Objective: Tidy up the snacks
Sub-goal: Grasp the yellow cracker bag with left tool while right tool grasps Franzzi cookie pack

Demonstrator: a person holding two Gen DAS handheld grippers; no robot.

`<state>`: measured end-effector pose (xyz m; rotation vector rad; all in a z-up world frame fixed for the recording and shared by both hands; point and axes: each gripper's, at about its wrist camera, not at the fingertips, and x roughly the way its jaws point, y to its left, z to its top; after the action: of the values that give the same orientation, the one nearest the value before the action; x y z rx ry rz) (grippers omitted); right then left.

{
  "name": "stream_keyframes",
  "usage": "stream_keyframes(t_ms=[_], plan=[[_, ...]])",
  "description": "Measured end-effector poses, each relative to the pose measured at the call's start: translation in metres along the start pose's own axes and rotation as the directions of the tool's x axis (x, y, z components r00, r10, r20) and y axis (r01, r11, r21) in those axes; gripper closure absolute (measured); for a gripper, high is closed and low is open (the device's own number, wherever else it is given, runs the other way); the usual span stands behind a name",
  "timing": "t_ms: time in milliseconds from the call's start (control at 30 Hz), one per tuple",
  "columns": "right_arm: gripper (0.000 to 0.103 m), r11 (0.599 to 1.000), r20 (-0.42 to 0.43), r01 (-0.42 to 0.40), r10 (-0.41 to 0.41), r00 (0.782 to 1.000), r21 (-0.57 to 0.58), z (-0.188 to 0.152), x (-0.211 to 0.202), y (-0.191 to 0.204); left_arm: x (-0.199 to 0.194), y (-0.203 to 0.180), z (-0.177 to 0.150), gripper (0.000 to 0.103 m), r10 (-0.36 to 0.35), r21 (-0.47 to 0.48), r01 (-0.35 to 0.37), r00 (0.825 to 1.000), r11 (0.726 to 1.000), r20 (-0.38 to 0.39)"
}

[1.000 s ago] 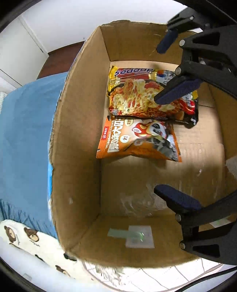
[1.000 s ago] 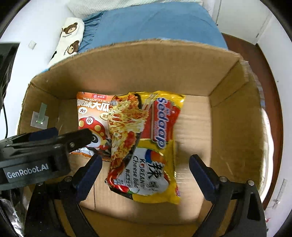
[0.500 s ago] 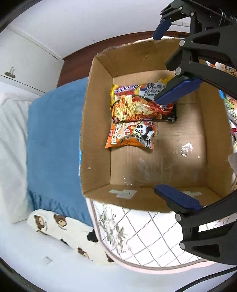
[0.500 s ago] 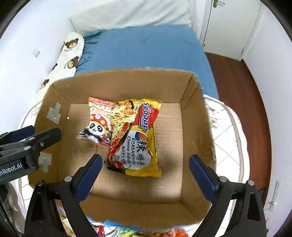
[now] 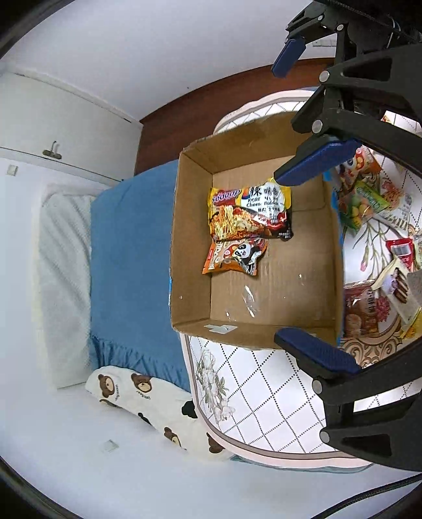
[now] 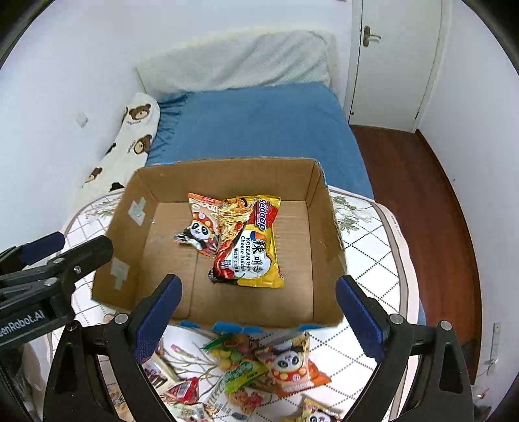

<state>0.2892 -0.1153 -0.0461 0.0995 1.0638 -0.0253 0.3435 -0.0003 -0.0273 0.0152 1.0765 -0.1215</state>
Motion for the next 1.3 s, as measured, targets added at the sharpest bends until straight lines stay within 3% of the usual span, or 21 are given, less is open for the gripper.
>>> stream_keyframes(t_ms=[300, 467, 633, 767, 933, 1100, 1167, 1200, 1233, 1300], plan=[[0.005, 0.999, 0.063, -0.033, 0.03, 0.998, 0.036, -0.033, -0.051, 0.002, -0.037, 0.002, -0.027, 0.013, -0.024, -0.015, 0.024, 0.999, 1.0, 0.042], [0.005, 0.99, -0.014, -0.104, 0.106, 0.994, 0.09, -0.072, -0.051, 0.0, -0.044, 0.015, -0.065, 0.013, 0.016, -0.003, -0.016, 0.999, 1.0, 0.029], [0.005, 0.973, -0.167, -0.135, 0.167, 0.972, 0.186, -0.131, -0.01, -0.006, -0.014, 0.039, -0.123, 0.013, 0.098, 0.023, -0.096, 0.992, 0.995, -0.08], [0.005, 0.975, -0.281, -0.119, 0.169, 0.945, 0.186, -0.17, 0.029, -0.005, 0.02, 0.062, -0.174, 0.013, 0.154, 0.077, -0.14, 0.961, 0.987, -0.231], [0.005, 0.981, -0.356, -0.113, 0.164, 0.92, 0.16, -0.196, 0.057, 0.002, 0.055, 0.089, -0.235, 0.013, 0.231, 0.189, -0.168, 0.893, 0.968, -0.387], [0.005, 0.979, -0.405, -0.149, 0.193, 0.894, 0.138, -0.214, 0.072, 0.02, 0.097, 0.098, -0.268, 0.013, 0.263, 0.258, -0.149, 0.828, 0.955, -0.496], [0.005, 0.978, -0.428, -0.171, 0.207, 0.88, 0.121, -0.222, 0.076, 0.033, 0.107, 0.1, -0.27, 0.019, 0.252, 0.244, -0.143, 0.823, 0.959, -0.51], [0.005, 0.976, -0.439, -0.185, 0.218, 0.872, 0.117, -0.224, 0.078, 0.041, 0.11, 0.1, -0.27, 0.027, 0.245, 0.228, -0.146, 0.828, 0.963, -0.505], [0.005, 0.974, -0.441, -0.195, 0.226, 0.869, 0.116, -0.225, 0.078, 0.046, 0.111, 0.101, -0.27, 0.043, 0.238, 0.214, -0.146, 0.829, 0.966, -0.506], [0.006, 0.968, -0.436, -0.214, 0.25, 0.865, 0.131, -0.224, 0.077, 0.057, 0.11, 0.105, -0.269, 0.045, 0.216, 0.158, -0.157, 0.833, 0.975, -0.509]])
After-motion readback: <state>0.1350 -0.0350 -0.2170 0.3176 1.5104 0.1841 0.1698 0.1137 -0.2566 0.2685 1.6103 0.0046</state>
